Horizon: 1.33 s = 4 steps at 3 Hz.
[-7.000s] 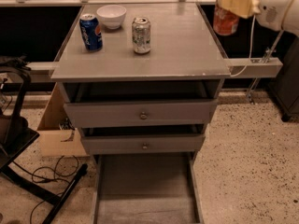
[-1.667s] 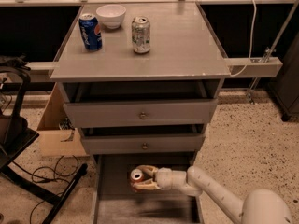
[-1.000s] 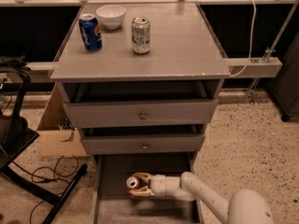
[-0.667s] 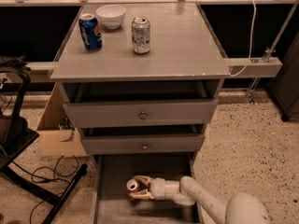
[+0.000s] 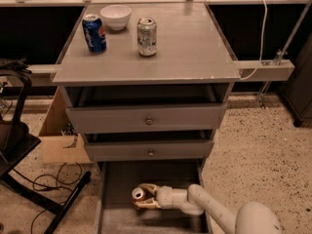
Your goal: Place coke can into bottom drawer
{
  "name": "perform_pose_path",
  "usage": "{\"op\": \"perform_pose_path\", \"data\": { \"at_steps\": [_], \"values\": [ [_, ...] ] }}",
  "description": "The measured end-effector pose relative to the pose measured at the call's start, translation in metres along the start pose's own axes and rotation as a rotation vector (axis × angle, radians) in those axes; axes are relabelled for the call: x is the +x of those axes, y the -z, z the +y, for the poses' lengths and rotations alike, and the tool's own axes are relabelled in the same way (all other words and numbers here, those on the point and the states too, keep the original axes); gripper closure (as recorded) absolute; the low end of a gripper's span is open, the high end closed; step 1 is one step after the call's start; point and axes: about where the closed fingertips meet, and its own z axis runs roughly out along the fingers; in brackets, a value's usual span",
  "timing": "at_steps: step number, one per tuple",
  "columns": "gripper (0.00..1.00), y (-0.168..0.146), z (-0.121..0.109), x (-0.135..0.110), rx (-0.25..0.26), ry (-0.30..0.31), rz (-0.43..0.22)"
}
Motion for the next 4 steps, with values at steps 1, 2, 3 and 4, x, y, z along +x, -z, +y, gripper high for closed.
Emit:
{"op": "perform_pose_path", "data": {
  "at_steps": [1, 2, 3, 4],
  "values": [
    [0.19, 0.000, 0.000, 0.000, 0.000, 0.000, 0.000],
    [0.00, 0.000, 0.000, 0.000, 0.000, 0.000, 0.000],
    [0.00, 0.000, 0.000, 0.000, 0.000, 0.000, 0.000],
    [0.00, 0.017, -0.008, -0.034, -0.045, 0.049, -0.024]
  ]
}}
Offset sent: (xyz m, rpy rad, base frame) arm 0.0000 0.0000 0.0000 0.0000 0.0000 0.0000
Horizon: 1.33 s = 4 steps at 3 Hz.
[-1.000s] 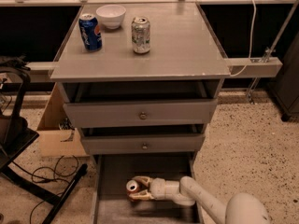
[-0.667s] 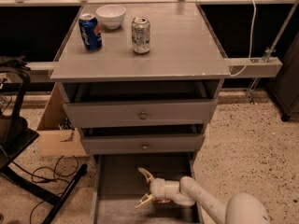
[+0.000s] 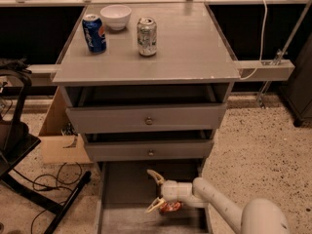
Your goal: Place coke can into bottom drawer
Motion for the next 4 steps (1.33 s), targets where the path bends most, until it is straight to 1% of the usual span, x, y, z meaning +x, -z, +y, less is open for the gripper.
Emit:
{"op": "perform_pose_path", "data": {
  "at_steps": [1, 2, 3, 4],
  "values": [
    [0.00, 0.047, -0.023, -0.042, -0.066, 0.056, 0.008],
    [0.00, 0.107, -0.028, -0.083, -0.172, 0.077, 0.031],
    [0.00, 0.166, -0.015, -0.134, -0.248, 0.123, 0.060],
    [0.00, 0.218, 0.031, -0.187, -0.284, 0.156, 0.123]
  ]
}}
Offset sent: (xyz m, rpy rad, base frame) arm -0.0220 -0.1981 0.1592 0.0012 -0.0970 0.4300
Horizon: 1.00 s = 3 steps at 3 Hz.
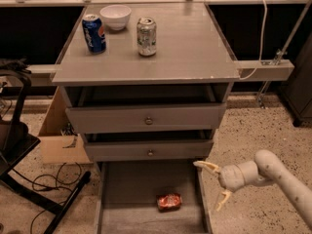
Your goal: Place coke can into bottom drawer
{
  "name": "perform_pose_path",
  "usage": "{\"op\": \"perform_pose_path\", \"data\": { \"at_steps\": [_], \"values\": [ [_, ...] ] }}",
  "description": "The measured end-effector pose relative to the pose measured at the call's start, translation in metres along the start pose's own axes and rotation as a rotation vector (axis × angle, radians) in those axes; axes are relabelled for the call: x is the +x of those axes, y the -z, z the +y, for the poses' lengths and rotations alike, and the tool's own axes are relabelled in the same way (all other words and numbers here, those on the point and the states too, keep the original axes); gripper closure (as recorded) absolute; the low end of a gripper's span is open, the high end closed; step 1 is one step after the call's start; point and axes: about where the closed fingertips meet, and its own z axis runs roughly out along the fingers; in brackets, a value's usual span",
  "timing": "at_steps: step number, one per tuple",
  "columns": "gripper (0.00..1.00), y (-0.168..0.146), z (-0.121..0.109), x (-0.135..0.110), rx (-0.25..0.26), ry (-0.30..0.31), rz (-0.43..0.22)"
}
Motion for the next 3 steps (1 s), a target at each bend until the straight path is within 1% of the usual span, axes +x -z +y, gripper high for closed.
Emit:
{"op": "perform_pose_path", "data": {
  "at_steps": [1, 2, 3],
  "values": [
    [0.00, 0.029, 0.042, -0.048, 0.012, 0.022, 0.132],
    [0.00, 0.037, 0.051, -0.086, 0.064, 0.024, 0.351],
    [0.00, 0.026, 0.053, -0.127, 0.099, 0.036, 0.550]
  ]
}}
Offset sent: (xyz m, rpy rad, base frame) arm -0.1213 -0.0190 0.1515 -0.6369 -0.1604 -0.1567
